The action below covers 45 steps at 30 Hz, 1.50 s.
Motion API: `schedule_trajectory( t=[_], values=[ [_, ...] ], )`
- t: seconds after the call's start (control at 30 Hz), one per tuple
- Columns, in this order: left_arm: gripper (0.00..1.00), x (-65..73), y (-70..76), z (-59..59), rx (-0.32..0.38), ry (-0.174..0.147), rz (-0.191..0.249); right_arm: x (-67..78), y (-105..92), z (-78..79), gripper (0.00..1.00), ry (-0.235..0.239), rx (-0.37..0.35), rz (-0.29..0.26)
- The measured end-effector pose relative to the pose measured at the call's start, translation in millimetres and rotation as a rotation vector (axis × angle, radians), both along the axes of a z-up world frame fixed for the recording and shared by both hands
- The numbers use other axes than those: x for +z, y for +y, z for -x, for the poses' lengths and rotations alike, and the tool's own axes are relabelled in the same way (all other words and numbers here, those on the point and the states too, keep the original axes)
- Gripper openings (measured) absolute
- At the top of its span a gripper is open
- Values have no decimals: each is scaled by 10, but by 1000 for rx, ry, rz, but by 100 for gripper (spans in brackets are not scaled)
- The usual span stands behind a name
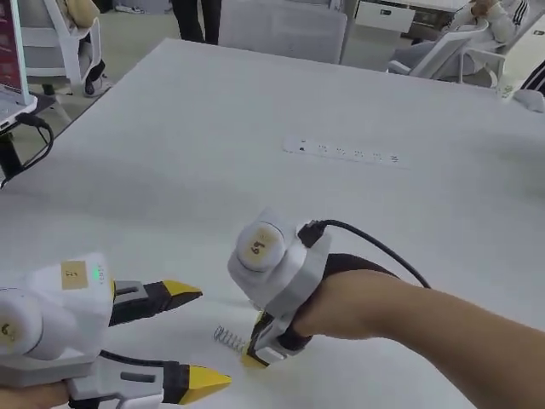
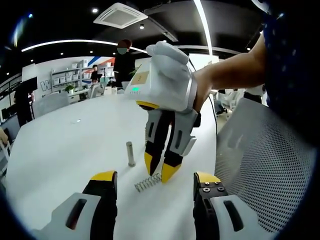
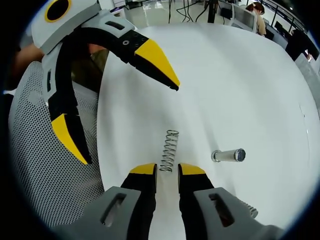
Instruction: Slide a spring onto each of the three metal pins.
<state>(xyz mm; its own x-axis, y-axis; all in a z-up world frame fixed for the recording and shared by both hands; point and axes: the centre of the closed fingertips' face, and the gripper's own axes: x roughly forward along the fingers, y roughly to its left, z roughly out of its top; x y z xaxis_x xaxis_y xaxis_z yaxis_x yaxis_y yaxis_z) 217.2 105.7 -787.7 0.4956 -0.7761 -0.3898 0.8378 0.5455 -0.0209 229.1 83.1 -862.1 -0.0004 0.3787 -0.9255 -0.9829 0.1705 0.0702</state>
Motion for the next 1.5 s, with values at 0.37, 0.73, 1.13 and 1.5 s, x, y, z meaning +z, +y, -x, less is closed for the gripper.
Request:
schedule_trajectory(
  t=[0.37, 0.73, 1.13, 1.5],
  values=[
    [56, -33, 2, -16, 6, 7, 4, -27, -11, -17, 9, -73, 70, 27],
    [53, -72, -9, -12, 3, 6, -9, 45, -25, -15, 8, -77, 83, 17],
    [44, -88, -63, 5, -31, -6, -27, 352, -45, 141, 8, -64, 132, -36],
    [26, -27, -136, 72, -97, -32, -38, 522, -66, 247, 8, -73, 246, -22]
  ],
)
